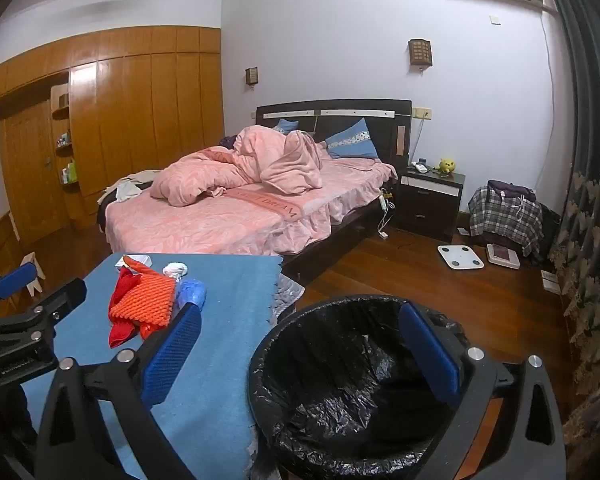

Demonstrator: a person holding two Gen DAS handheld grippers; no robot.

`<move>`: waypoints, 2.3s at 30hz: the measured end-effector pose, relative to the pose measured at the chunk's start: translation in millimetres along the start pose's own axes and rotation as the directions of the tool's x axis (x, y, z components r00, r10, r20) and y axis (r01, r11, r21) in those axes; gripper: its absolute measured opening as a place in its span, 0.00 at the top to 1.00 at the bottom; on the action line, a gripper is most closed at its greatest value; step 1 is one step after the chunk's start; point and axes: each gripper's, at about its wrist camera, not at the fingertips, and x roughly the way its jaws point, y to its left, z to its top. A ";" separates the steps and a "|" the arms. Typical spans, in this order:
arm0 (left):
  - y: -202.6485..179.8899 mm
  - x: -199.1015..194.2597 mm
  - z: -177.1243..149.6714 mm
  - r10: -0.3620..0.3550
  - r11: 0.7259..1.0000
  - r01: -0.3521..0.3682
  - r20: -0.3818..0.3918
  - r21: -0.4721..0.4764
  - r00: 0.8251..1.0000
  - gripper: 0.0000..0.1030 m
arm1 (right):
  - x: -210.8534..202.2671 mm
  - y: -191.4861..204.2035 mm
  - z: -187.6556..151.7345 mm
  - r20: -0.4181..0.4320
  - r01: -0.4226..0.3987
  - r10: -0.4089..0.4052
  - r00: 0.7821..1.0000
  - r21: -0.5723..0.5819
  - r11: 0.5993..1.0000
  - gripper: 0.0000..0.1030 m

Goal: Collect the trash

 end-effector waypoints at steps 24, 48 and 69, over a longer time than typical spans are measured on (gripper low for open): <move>3.8 0.4 -1.6 0.003 1.000 -0.003 0.008 0.003 1.000 0.05 | 0.3 2.3 -0.6 0.005 0.000 0.000 1.000 0.000 1.000 0.06; 3.9 0.8 -1.4 0.003 1.000 -0.003 0.006 0.002 1.000 0.05 | 0.5 3.3 -0.9 0.003 0.000 0.000 1.000 0.000 1.000 0.06; 4.5 0.8 -2.1 0.002 1.000 -0.002 0.006 0.000 1.000 0.05 | 1.5 4.0 -0.3 0.003 -0.001 0.001 1.000 0.000 1.000 0.06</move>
